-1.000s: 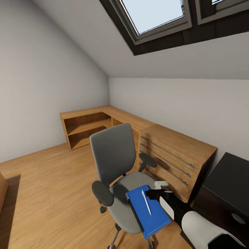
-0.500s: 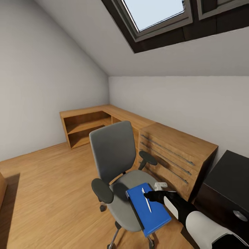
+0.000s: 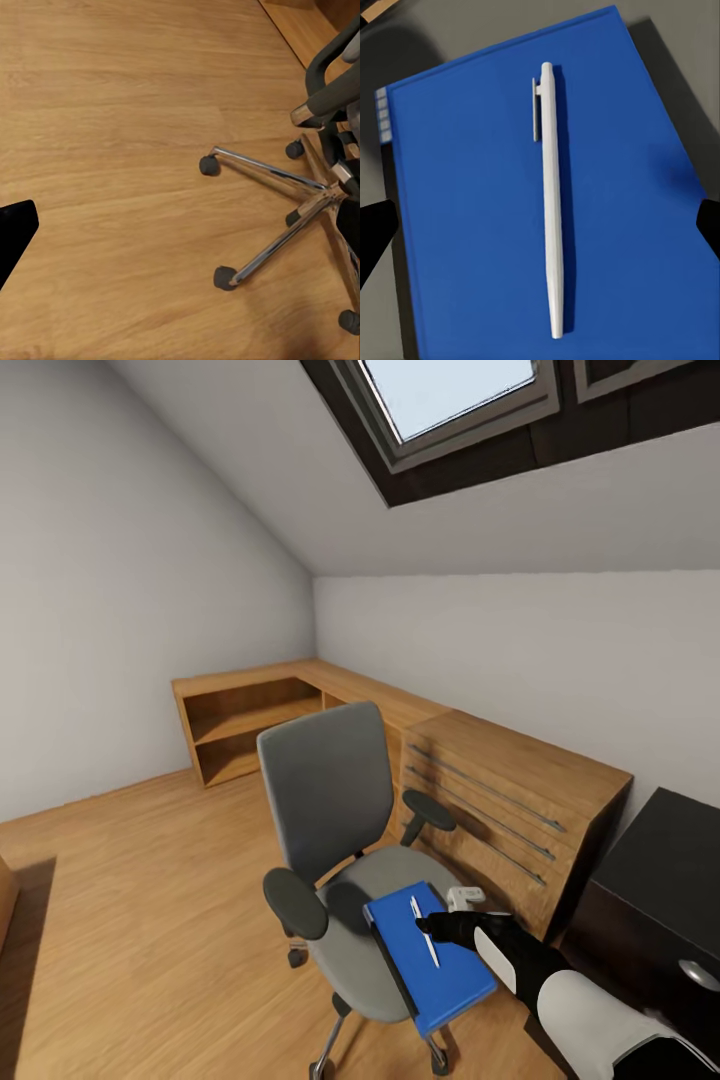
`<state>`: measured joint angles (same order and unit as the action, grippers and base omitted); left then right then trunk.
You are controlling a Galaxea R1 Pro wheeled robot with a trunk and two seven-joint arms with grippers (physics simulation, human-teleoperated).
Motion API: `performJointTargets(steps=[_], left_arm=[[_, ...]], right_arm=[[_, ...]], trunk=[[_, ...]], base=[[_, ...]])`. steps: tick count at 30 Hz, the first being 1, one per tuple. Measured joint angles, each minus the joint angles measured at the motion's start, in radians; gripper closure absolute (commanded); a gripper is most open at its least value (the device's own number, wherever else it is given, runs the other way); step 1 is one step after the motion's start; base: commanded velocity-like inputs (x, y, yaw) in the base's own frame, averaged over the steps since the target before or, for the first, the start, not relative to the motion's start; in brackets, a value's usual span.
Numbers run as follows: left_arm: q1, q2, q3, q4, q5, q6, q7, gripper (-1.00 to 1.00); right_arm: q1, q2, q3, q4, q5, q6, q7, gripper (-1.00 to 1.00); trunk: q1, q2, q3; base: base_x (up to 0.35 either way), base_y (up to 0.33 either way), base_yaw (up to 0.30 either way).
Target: In the bedroom, organize the workspace by keeping the computer under the desk, ensuring the monitor is on the desk, placing the keyboard on the desk next to the monitor, placing the mouse on the desk next to the keyboard, moving the folder from the swivel chair onto the desk next to the mouse, stacking the notebook on top of the folder with the pen on top of the notebook, and positioning the swivel chair next to the desk.
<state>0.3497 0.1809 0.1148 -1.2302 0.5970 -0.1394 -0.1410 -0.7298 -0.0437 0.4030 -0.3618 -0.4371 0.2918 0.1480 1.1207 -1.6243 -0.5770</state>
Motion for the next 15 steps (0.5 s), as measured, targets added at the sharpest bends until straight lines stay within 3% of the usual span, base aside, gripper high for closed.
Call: performJointTargets(steps=[15], left_arm=[[0.0,0.0,0.0,0.003,0.0,0.0,0.0,-1.0]], right_arm=[[0.0,0.0,0.0,0.0,0.0,0.0,0.0,-1.0]], trunk=[[0.058,-0.105,-0.047]], base=[[0.0,0.0,0.0]])
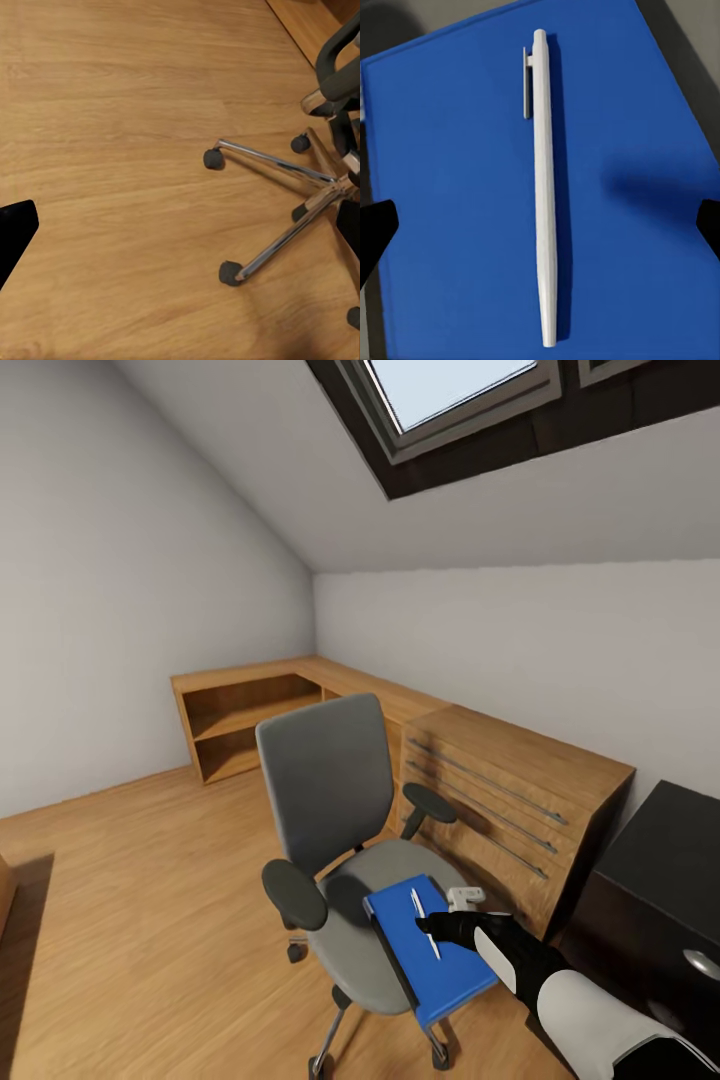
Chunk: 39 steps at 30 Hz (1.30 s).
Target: In the bedroom, organize the workspace by keeping the computer under the desk, ensuring the monitor is on the desk, placing the keyboard on the desk next to the monitor, placing the mouse on the desk next to the keyboard, moving the folder from the swivel chair onto the desk next to the mouse, stacking the notebook on top of the folder with the pen on top of the notebook, and positioning the swivel chair next to the desk.
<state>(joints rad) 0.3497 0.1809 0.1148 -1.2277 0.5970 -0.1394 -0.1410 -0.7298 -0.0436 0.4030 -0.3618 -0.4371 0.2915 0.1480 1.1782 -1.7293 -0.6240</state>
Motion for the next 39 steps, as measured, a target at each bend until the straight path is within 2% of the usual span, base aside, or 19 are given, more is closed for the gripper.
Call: performJointTargets(steps=[2,16,39], left_arm=[[0.0,0.0,0.0,0.0,0.0,0.0,0.0,-1.0],[0.0,0.0,0.0,0.013,0.001,0.0,0.0,-1.0],[0.0,0.0,0.0,0.013,0.0,-0.001,0.0,-1.0]], right_arm=[[0.0,0.0,0.0,0.0,0.0,0.0,0.0,-1.0],[0.0,0.004,0.001,-0.001,0.001,0.011,-0.007,-1.0],[0.0,0.008,0.006,-0.003,0.005,0.014,-0.066,-1.0]], trunk=[[0.008,-0.014,-0.006],[0.008,-0.014,-0.006],[0.008,-0.014,-0.006]], base=[[0.0,0.0,0.0],[0.0,0.0,0.0],[0.0,0.0,0.0]])
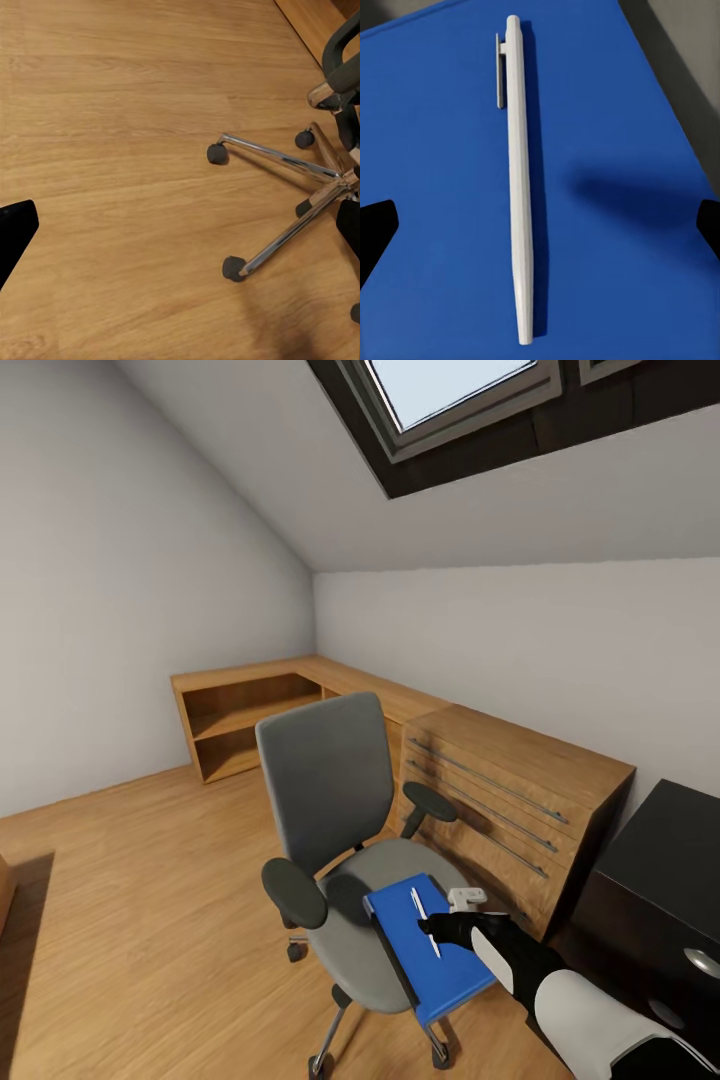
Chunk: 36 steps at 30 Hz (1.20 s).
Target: In the bedroom, organize the workspace by keeping the computer under the desk, ensuring the monitor is on the desk, placing the keyboard on the desk next to the monitor, placing the mouse on the desk next to the keyboard, moving the folder from the swivel chair onto the desk next to the mouse, stacking the notebook on top of the folder with the pen on top of the notebook, and positioning the swivel chair next to the desk.
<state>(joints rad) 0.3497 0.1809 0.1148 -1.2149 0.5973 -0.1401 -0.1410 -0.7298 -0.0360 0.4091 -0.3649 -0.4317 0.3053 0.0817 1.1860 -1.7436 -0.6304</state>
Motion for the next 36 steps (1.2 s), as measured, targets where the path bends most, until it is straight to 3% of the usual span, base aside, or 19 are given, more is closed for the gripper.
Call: performJointTargets(steps=[16,36], left_arm=[[0.0,0.001,0.0,0.02,0.0,-0.005,-0.001,-1.0],[0.0,0.003,0.0,0.028,-0.002,-0.004,-0.001,-1.0]], right_arm=[[0.0,0.016,0.004,-0.006,0.002,-0.003,-0.075,-1.0],[0.0,0.017,0.002,-0.006,0.003,-0.003,-0.078,-1.0]], trunk=[[0.0,0.0,0.0],[0.0,0.0,0.0]], base=[[0.0,0.0,0.0],[0.031,0.028,0.0]])
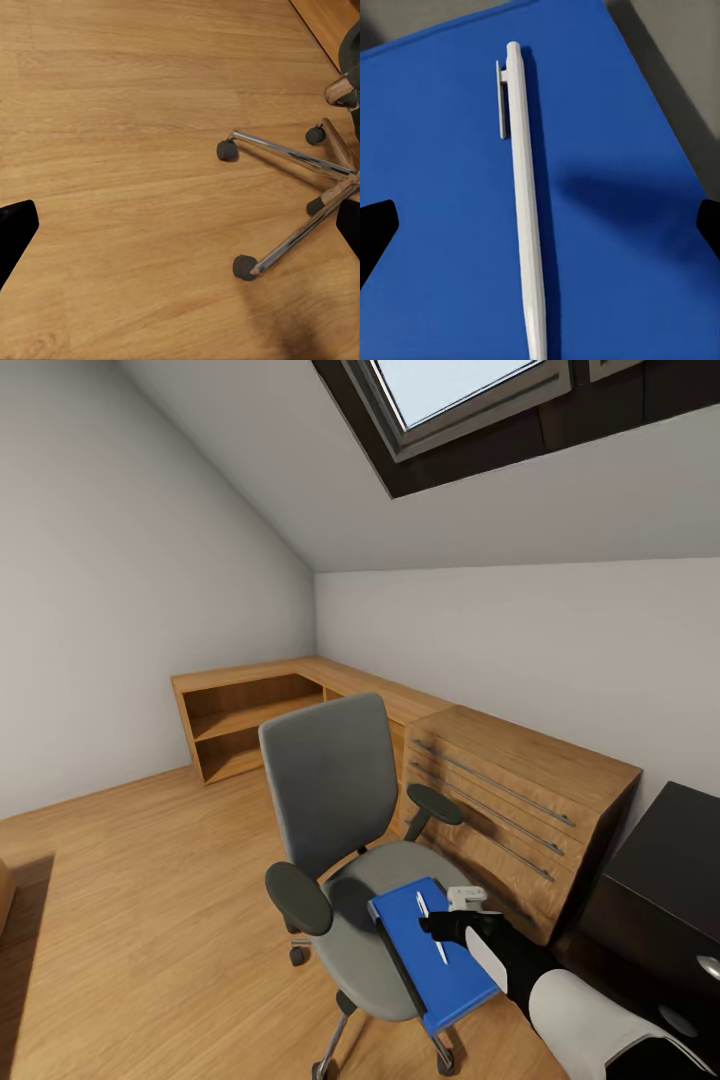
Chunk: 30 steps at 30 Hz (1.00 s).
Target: In the bedroom, organize the workspace by keeping the computer under the desk, ensuring the monitor is on the desk, placing the keyboard on the desk next to the monitor, placing the mouse on the desk next to the keyboard, moving the folder from the swivel chair onto the desk next to the mouse, stacking the notebook on top of the folder with the pen on top of the notebook, and positioning the swivel chair next to the desk.
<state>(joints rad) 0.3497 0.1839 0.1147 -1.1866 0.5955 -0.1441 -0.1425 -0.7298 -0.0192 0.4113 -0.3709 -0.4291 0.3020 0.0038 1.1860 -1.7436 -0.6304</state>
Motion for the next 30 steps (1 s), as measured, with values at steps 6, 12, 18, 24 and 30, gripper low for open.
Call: performJointTargets(steps=[6,12,18,24,30], left_arm=[[0.0,0.0,0.0,0.0,0.0,0.001,0.0,-1.0],[0.0,0.0,0.0,-0.001,0.0,0.0,0.0,-1.0],[0.0,-0.001,0.0,-0.004,0.0,0.0,0.0,-1.0],[0.0,-0.003,0.0,-0.005,0.0,0.0,0.0,-1.0],[0.0,-0.003,0.0,-0.005,0.0,0.0,0.0,-1.0]], right_arm=[[0.0,-0.005,-0.007,0.0,-0.004,-0.002,0.003,-1.0],[0.0,-0.003,-0.006,0.0,-0.005,-0.005,0.002,-1.0],[0.0,-0.002,-0.004,0.0,-0.005,-0.006,0.003,-1.0],[0.0,-0.001,-0.003,0.0,-0.005,-0.006,0.003,-1.0],[0.0,-0.001,-0.002,0.0,-0.005,-0.006,0.003,-1.0]], trunk=[[0.0,0.0,0.0],[0.0,0.0,0.0],[0.008,-0.014,-0.006],[0.012,-0.021,-0.009],[0.027,-0.049,-0.022]], base=[[0.0,0.0,0.0],[0.0,0.0,0.0],[0.0,0.0,0.0],[0.0,0.0,0.0],[0.0,0.0,0.0]])
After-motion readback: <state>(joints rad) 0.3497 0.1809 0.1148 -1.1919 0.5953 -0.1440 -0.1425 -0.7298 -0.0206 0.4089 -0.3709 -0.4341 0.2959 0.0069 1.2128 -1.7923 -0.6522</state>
